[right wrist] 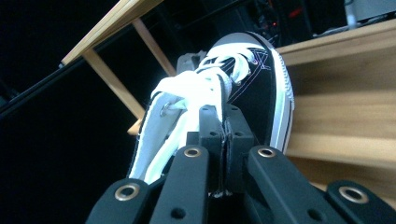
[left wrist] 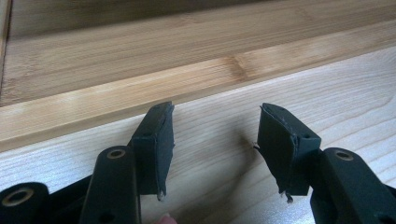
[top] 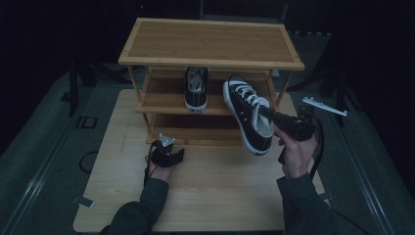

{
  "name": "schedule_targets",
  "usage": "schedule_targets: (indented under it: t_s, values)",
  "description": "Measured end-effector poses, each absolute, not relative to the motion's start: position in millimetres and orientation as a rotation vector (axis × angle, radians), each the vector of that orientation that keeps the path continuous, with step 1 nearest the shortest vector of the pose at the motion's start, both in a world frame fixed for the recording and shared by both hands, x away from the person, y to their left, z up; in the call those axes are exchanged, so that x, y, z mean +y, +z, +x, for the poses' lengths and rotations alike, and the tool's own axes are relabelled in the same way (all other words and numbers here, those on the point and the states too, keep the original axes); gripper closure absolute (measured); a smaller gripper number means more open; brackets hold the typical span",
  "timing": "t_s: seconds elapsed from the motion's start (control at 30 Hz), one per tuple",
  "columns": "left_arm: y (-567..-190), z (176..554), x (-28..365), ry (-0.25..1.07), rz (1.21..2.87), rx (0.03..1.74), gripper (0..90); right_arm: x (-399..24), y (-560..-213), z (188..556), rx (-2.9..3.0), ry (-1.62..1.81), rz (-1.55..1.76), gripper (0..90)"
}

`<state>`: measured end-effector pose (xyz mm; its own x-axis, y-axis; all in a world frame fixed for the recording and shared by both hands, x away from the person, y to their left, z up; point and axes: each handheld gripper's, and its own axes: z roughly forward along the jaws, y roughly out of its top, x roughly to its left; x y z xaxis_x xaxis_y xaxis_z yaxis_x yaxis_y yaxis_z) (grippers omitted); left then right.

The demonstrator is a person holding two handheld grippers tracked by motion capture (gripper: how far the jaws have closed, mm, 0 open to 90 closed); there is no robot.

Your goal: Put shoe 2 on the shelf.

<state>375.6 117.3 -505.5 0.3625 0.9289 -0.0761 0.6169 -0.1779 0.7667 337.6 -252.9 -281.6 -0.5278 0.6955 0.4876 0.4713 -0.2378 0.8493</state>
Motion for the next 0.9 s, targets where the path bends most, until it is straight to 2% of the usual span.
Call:
schedule_targets:
  t_s: [0.9]
  values:
    - [-506, 376, 116, 0.534, 1.895, 1.352, 46.6, -206, -291, 404, 1.63, 1.789, 1.543, 88.7]
